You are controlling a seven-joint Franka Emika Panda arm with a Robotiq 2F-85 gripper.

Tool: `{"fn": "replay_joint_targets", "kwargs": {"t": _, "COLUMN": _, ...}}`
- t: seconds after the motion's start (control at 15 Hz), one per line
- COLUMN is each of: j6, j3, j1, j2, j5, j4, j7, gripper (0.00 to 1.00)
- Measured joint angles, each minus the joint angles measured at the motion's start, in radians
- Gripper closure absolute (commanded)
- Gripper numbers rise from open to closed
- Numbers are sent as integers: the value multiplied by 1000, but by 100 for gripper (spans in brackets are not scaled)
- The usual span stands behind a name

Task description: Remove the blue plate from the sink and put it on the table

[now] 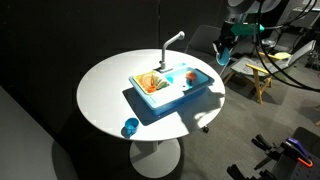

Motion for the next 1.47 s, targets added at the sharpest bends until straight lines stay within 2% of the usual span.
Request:
{"fn": "replay_joint_targets", "kwargs": {"t": 0.8, "j6": -147, "j3": 0, "j1": -57, "j2": 199, "j5": 22, "j4": 253, "j7": -34, "gripper": 99}}
{"fn": "replay_joint_targets", "kwargs": {"t": 1.47, "j6": -155, "j3": -10, "j1": -58, "j2": 299, "j5": -30, "j4": 372, "j7": -33, "gripper": 99}}
